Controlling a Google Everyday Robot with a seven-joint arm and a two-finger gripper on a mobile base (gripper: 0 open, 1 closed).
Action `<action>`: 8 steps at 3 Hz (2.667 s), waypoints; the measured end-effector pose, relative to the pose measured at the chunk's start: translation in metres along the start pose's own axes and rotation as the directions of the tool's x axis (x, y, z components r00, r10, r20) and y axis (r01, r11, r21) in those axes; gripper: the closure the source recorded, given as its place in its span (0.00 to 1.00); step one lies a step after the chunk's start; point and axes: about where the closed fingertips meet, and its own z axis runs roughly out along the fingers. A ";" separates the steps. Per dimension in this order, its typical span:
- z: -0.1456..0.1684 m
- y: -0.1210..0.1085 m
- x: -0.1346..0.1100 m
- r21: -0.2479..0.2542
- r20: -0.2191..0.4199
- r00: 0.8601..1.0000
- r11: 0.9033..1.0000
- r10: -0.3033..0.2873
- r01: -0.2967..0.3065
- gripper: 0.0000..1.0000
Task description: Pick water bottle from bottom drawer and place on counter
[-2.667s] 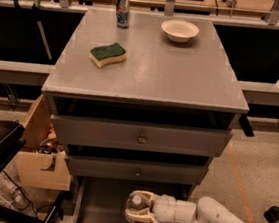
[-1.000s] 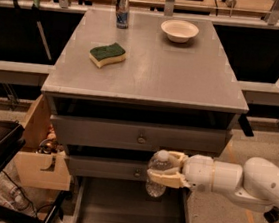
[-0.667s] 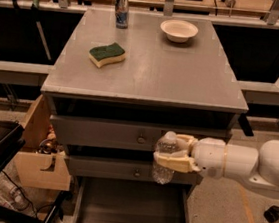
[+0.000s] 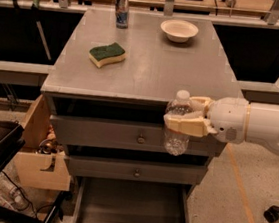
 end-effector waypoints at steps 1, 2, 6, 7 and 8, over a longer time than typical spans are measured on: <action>-0.013 -0.014 -0.044 0.046 -0.018 1.000 0.999 -0.022 0.023 1.00; -0.027 -0.033 -0.089 0.091 -0.024 0.999 0.995 -0.034 0.036 1.00; -0.070 -0.185 -0.147 0.199 0.086 0.995 0.979 -0.059 0.041 1.00; -0.063 -0.214 -0.142 0.216 0.104 0.992 0.975 -0.068 0.045 1.00; -0.049 -0.237 -0.131 0.210 0.119 0.992 0.978 -0.040 0.015 1.00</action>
Offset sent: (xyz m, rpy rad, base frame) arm 0.0564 -0.0281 0.1460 -0.0577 -0.0734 -0.1337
